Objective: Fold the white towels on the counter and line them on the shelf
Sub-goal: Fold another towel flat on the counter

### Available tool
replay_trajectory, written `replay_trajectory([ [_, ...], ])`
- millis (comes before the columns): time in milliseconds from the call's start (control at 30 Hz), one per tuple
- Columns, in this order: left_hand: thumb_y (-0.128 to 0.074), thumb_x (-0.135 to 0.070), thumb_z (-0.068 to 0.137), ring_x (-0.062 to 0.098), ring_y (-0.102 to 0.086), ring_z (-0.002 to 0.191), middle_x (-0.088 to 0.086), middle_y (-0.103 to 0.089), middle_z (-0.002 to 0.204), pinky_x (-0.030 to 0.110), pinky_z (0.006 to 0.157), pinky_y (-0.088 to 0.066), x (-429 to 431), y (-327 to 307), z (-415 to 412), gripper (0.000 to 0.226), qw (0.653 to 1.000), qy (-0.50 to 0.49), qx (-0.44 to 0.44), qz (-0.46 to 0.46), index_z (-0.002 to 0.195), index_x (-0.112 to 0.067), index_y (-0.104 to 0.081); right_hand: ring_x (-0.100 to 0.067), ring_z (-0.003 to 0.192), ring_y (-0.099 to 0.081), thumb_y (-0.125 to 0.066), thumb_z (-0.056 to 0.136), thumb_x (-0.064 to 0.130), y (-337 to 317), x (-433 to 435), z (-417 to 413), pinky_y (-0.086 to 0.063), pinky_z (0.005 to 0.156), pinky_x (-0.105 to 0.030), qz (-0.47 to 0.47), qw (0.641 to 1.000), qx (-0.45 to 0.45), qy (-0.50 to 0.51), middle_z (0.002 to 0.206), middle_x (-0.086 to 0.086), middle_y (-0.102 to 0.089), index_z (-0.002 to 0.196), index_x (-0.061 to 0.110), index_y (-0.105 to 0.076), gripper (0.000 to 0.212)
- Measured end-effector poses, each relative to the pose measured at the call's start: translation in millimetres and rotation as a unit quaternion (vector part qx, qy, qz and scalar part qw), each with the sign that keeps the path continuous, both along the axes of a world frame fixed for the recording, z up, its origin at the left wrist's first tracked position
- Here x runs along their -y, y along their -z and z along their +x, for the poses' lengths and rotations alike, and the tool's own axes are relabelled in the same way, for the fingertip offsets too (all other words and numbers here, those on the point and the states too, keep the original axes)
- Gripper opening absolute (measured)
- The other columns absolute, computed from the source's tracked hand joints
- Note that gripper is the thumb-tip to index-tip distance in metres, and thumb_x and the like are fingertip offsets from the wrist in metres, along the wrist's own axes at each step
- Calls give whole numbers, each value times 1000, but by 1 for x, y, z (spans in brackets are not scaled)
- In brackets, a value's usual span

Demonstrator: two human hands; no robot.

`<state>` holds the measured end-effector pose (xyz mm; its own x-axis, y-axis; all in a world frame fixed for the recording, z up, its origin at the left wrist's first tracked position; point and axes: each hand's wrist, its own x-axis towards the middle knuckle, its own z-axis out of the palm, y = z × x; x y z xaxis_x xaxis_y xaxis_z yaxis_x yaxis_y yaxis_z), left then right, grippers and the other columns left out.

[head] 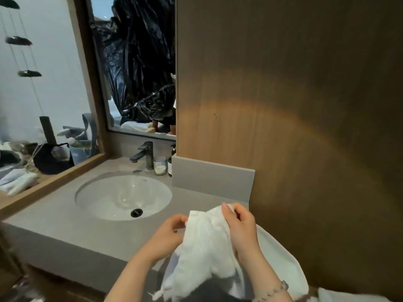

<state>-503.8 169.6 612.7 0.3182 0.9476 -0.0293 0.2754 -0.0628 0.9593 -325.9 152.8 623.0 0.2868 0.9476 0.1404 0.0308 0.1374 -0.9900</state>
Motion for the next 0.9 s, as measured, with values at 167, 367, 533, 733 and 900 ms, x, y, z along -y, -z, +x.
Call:
replay_trajectory([
  [167,-62,-8,88,7,-59,67,-1,-67,73,16,63,-45,-41,-6,-7,11,997,-14,81,-1,96,-1,-59,-10,57,-36,-60,90,16,-13,-41,-13,-32,55,-20,73,996,41,4,59,-2,-38,63,2,-43,35],
  [367,-49,-10,95,0,-64,64,-10,-72,71,10,56,-45,-100,-40,-9,17,987,-90,88,98,94,-12,-66,-20,64,-38,-63,75,49,-12,-102,-22,-32,62,-36,82,997,-15,9,67,-13,-39,71,2,-45,50],
  [533,-47,-15,97,4,-62,71,-2,-67,76,8,56,-45,-150,-57,-5,19,972,-164,92,139,89,-10,-64,-15,60,-35,-70,69,46,-9,-147,-23,-32,60,-34,83,996,22,23,61,-4,-37,65,3,-50,48],
  [733,-44,-21,98,9,-53,71,0,-61,80,16,60,-41,-201,-66,-10,22,956,-223,76,173,86,-13,-61,-4,67,-43,-72,79,27,-8,-185,-25,-33,62,-12,69,975,210,19,70,9,-44,59,29,-53,27],
  [900,-43,-24,98,5,-51,70,-5,-57,78,21,59,-36,-227,-68,-13,23,959,-222,66,165,82,-21,-58,-6,68,-39,-62,88,30,10,-194,-26,-32,62,-18,16,961,278,9,69,7,-38,57,27,-40,38],
])
